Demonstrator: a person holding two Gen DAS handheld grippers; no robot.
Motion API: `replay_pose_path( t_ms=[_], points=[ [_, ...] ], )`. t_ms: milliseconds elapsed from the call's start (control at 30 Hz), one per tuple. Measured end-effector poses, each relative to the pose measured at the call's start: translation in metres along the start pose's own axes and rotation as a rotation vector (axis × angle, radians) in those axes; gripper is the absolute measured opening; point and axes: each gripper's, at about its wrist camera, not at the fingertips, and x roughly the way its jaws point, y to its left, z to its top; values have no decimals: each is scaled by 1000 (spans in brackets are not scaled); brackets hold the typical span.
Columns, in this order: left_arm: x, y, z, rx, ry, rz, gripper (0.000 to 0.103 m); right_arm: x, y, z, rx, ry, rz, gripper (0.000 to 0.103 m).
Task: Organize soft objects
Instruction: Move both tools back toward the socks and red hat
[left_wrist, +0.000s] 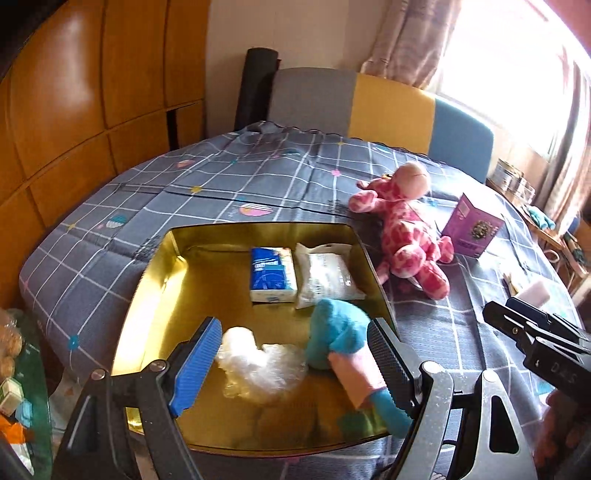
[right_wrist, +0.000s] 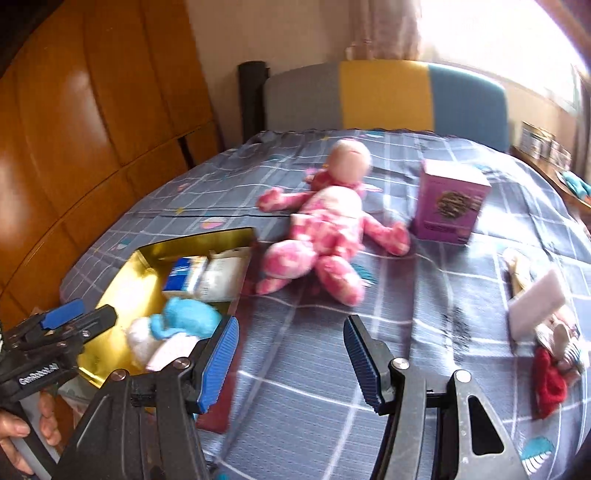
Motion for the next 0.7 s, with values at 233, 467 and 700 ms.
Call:
replay_pose_path(
  t_ms=[233,467,700],
  points=[
    [3,-28,3,61,8,-39,82,-8,-50,-16,80,18,-103,60],
    [6,-58,4,128,22,-72,82,-21,-98,-29,141,28,-199,60],
    [11,-95,8,208,38,-125,83,-50,-149,-28,192,-18,-308,60]
  ],
)
